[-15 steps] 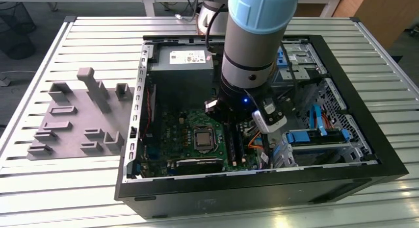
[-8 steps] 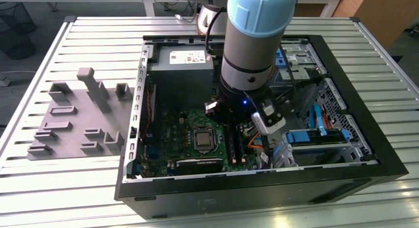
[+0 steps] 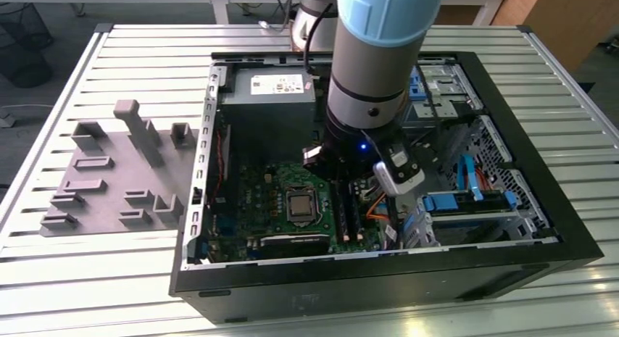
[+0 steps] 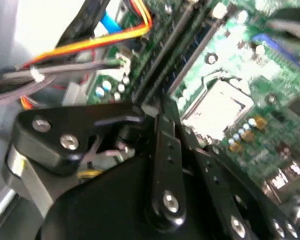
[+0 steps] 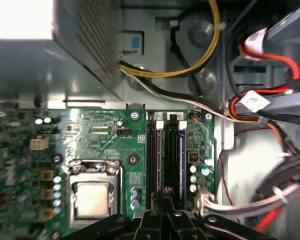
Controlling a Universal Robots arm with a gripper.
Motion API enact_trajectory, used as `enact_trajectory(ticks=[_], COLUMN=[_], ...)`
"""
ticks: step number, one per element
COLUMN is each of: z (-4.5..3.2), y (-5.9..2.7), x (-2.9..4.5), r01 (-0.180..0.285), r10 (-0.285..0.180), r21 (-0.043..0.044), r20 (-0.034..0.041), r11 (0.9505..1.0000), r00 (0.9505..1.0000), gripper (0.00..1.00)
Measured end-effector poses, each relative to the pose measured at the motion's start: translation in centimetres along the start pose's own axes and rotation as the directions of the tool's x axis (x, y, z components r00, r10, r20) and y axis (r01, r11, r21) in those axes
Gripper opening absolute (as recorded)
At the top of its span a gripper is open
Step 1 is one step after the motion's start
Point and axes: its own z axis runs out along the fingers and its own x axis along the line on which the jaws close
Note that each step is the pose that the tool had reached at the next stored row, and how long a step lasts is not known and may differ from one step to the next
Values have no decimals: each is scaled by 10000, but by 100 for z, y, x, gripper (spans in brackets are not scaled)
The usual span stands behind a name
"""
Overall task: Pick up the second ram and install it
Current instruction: 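Press down the second ram until it locks into place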
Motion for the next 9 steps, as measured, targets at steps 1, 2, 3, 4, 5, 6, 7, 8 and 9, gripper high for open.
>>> enact_trajectory(ticks=[1, 2, 3, 4, 5, 6, 7, 8, 9], z=[-41, -66, -76, -75, -75, -75, -76, -77, -77], y=[1, 2, 2, 2, 2, 2, 2, 2, 2], x=[-1, -1, -1, -1, -1, -1, -1, -1, -1], r01=[0, 1, 0, 1, 1, 1, 1, 1, 1], r10=[0, -1, 0, -1, -1, -1, -1, -1, -1], r21=[1, -1, 0, -3, -3, -4, -3, -4, -4], r20=[0, 1, 0, 0, 0, 1, 0, 0, 0], r11=[10000, 10000, 10000, 10000, 10000, 10000, 10000, 10000, 10000], r00=[10000, 10000, 10000, 10000, 10000, 10000, 10000, 10000, 10000], gripper=[11, 11, 11, 11, 11, 11, 11, 11, 11])
